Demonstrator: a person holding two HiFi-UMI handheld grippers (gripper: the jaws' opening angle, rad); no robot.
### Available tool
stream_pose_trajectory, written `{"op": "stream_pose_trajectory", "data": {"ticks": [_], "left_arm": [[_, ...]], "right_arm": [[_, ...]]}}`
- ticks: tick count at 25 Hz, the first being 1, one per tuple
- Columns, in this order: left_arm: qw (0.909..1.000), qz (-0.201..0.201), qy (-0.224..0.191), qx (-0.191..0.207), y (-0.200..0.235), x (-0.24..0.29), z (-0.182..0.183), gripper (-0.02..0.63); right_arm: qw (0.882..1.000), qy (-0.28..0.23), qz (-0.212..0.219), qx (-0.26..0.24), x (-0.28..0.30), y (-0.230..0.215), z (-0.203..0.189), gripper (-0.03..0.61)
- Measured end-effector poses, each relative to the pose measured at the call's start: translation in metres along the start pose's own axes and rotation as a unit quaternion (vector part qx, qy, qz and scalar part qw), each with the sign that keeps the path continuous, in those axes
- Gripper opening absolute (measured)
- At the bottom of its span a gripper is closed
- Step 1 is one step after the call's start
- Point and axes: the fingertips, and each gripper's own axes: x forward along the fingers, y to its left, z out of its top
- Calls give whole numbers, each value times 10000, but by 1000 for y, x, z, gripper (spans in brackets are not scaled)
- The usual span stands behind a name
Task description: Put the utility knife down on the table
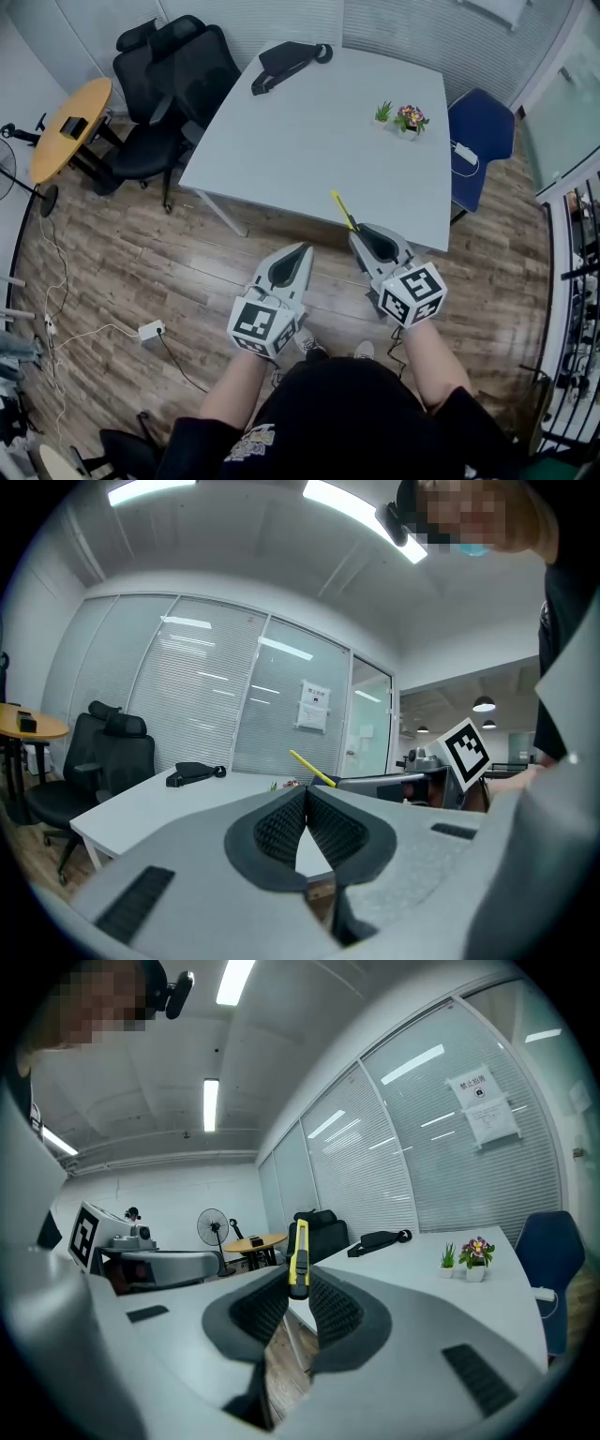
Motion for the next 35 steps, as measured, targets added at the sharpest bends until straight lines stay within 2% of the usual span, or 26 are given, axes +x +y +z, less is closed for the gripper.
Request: {"op": "stream_pose_trajectory", "data": {"ticks": [13,19,35], "left_arm": [[9995,-281,78,-105,38,9,-4,5],[9995,-283,100,-134,50,32,-4,5],[9995,79,262,-131,83,134,-1,5]], "right_arm": [[9997,59,-220,41,41,2,0,69],[9996,102,-255,65,59,-21,2,69],[9996,223,112,131,125,-122,18,69]]}}
